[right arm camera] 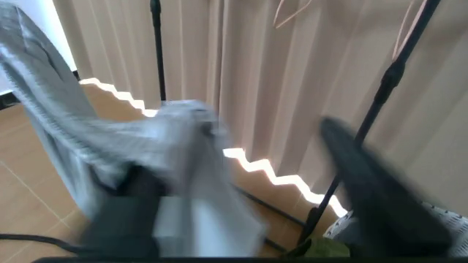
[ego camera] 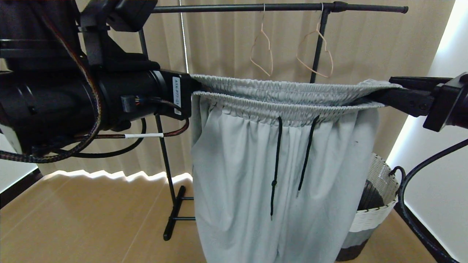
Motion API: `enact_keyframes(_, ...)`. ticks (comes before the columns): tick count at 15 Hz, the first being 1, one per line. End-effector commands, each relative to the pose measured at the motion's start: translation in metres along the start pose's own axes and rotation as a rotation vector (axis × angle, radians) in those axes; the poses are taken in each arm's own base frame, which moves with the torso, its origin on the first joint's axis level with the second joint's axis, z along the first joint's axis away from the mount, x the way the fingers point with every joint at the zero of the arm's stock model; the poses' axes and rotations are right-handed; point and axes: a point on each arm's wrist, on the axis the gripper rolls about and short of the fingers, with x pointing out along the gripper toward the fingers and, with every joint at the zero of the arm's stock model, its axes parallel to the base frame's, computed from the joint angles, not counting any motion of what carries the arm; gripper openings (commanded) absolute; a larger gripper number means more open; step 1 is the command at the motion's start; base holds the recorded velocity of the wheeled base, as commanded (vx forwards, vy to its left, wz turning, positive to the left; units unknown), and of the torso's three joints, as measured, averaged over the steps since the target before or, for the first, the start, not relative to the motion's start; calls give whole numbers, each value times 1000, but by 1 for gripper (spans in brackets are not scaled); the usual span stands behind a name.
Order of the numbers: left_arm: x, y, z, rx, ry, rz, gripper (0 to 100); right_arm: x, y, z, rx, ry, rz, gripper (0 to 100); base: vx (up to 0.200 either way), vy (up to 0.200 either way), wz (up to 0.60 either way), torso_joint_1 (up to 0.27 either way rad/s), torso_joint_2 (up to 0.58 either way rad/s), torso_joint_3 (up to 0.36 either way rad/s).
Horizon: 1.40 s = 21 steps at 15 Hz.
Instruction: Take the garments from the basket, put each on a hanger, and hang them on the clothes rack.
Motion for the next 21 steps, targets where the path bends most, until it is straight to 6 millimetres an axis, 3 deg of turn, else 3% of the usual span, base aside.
enact_keyframes(1,3,6,-1,0,4,41,0,-2,1,-3,1,6,3,100,0,0,0,0,0,0)
enact_keyframes(9,10,29,1,-20,-36,180,0,-22,15,-7,-5,-3,98,100,0,0,0,0,0,0)
enact_keyframes(12,15,40,-6,-20,-7,222,0,-29,18,-4,-8,-23,191,100,0,0,0,0,0,0)
enact_keyframes(16,15,41,-8,-19,1,228,0,-31,17,-9,-11,-16,193,100,0,0,0,0,0,0)
enact_keyframes(17,15,41,-10,-16,10,227,0,-29,16,-10,-14,-11,182,100,0,0,0,0,0,0)
enact_keyframes(19,-4,45,-21,48,42,237,0,-25,-5,-21,-83,44,-32,100,0,0,0,0,0,0)
enact_keyframes(21,-20,56,-33,118,79,276,0,-24,-12,-36,-146,126,-192,100,0,0,0,0,0,0)
